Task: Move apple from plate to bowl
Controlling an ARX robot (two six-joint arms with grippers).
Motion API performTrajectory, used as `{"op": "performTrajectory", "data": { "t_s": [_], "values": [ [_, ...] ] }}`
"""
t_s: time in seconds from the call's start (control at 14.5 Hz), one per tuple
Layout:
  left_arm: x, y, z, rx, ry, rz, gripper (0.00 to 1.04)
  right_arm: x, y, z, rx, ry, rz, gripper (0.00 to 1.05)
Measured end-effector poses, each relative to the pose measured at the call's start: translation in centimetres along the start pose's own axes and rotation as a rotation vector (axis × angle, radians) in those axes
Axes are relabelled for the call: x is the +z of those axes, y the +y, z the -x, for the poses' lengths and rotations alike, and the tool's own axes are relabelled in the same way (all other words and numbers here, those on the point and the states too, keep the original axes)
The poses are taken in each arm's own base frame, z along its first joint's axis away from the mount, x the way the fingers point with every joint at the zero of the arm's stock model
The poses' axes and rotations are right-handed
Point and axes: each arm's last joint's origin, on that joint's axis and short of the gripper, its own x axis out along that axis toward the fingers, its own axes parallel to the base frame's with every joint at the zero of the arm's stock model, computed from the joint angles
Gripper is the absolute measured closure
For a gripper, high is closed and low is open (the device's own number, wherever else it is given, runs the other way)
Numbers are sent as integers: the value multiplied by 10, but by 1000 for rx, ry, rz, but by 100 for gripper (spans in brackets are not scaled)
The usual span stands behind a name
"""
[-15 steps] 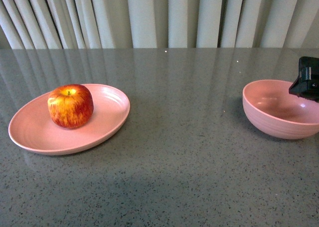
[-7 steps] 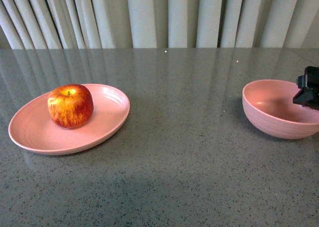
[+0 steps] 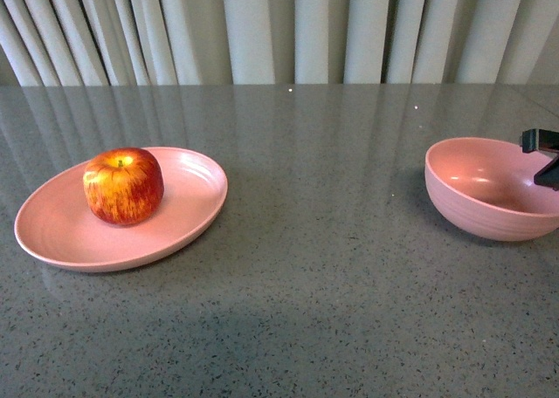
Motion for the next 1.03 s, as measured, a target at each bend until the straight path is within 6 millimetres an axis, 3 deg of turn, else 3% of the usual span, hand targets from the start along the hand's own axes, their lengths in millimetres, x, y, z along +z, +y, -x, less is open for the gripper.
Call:
{"op": "performTrajectory", "data": {
  "t_s": [0.21,0.34,0.48,0.69,1.03],
  "values": [
    [0,0,0,0,0,0,7,10,8,20,42,-44,9,102],
    [0,0,0,0,0,0,7,22,44,45,134,-95,74,102],
    [0,0,0,0,0,0,7,21,80,48,203,-83,137,102],
    [0,0,0,0,0,0,7,16,115,39,239,-62,189,102],
    [0,0,0,0,0,0,7,-13,155,1,243,52,229,102]
  ]
}}
